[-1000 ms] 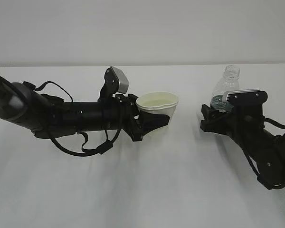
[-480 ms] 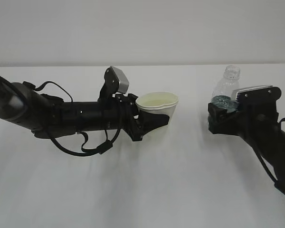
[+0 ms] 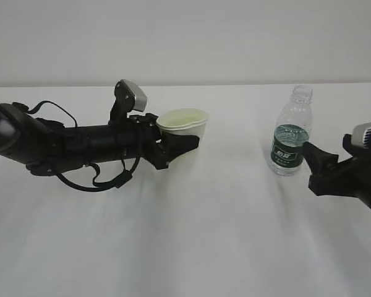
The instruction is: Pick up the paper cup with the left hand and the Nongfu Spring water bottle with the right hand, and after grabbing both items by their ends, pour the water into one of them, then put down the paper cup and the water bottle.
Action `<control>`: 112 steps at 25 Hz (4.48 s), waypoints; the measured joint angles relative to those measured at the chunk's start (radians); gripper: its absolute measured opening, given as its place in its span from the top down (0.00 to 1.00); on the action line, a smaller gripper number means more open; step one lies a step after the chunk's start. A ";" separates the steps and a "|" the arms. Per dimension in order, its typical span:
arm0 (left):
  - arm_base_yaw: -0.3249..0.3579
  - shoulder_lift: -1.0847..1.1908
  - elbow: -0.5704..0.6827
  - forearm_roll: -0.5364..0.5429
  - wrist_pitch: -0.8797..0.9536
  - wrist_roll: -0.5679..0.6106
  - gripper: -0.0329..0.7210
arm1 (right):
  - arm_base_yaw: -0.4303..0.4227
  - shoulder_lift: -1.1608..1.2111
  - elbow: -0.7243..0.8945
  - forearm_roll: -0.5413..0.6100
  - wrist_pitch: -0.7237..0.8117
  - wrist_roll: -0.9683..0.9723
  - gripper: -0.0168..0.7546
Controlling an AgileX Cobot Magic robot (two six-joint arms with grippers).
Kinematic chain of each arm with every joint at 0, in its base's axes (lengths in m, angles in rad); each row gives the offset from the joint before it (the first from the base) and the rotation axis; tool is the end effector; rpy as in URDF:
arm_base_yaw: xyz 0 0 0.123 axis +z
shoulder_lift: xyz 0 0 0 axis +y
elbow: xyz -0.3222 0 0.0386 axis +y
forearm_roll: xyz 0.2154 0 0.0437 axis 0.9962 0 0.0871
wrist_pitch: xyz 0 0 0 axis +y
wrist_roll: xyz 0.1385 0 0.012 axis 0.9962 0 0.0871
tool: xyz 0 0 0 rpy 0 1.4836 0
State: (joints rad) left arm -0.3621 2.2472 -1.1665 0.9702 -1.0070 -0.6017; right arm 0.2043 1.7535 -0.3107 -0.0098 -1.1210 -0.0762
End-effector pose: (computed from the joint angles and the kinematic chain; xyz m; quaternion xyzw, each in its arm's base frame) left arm 0.4033 -0.2564 0.1545 0.3781 0.6713 -0.3799 0.5119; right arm 0.2960 0.0626 0.1923 -0.1141 0.7767 0.0418 0.6181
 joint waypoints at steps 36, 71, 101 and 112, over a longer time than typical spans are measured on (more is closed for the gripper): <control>0.267 -0.029 0.174 -0.251 -0.103 0.176 0.42 | 0.000 -0.217 0.196 0.000 -0.002 0.013 0.24; 0.269 -0.036 0.376 -0.666 -0.110 0.415 0.42 | 0.000 -0.217 0.196 -0.001 -0.002 0.013 0.23; 0.269 -0.031 0.376 -0.666 -0.115 0.417 0.31 | 0.000 -0.217 0.196 -0.007 -0.002 0.013 0.23; 0.269 -0.031 0.376 -0.661 -0.124 0.417 0.23 | 0.000 -0.217 0.196 -0.007 -0.002 0.015 0.23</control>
State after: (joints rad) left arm -0.0928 2.2162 -0.7904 0.3088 -1.1305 -0.1844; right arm 0.2043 1.5361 -0.1150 -0.0168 -1.1227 -0.0616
